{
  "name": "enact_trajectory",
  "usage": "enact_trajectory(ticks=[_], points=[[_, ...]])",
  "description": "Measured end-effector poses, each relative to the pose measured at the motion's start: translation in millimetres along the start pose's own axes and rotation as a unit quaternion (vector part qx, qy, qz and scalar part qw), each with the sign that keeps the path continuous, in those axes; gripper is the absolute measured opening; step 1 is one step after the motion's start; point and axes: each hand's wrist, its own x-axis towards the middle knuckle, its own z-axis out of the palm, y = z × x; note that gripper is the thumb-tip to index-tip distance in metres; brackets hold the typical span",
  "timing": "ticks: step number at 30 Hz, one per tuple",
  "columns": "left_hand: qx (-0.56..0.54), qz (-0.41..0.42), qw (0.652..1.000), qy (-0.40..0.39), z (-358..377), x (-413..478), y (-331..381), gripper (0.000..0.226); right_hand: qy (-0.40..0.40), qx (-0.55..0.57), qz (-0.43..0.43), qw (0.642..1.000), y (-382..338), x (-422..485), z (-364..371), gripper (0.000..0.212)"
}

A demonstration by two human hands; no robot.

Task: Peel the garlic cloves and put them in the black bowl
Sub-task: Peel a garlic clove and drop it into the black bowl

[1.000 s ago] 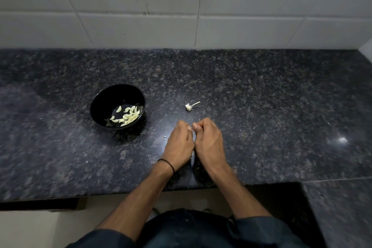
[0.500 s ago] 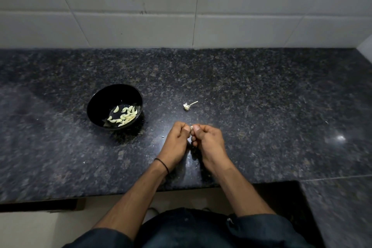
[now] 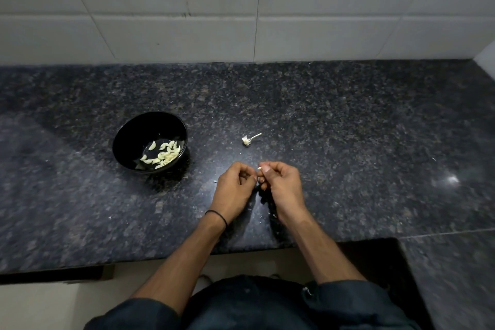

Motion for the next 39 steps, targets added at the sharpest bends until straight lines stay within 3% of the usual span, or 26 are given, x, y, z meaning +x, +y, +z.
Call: enact_trajectory(ticks=[9, 22, 29, 39], points=[[0.005, 0.067, 0.998, 0.016, -6.2, -1.7, 6.5, 0.004, 0.000, -0.060, -0.042, 0.997, -0.3, 2.6, -3.4, 0.013], [-0.071, 0.016, 0.997, 0.019, -8.4, 6.4, 4.2, 0.017, -0.005, -0.131, -0.130, 0.983, -7.8, -2.7, -3.8, 0.022], [-0.034, 0.025, 0.999, 0.029, -10.5, 5.6, 7.7, 0.014, 0.003, -0.180, -0.126, 0.975, -6.4, -0.3, -4.3, 0.009], [0.022, 0.050, 0.998, 0.018, -16.7, 5.5, 10.8, 0.016, 0.004, -0.265, -0.163, 0.951, -11.7, -2.9, -4.9, 0.014]])
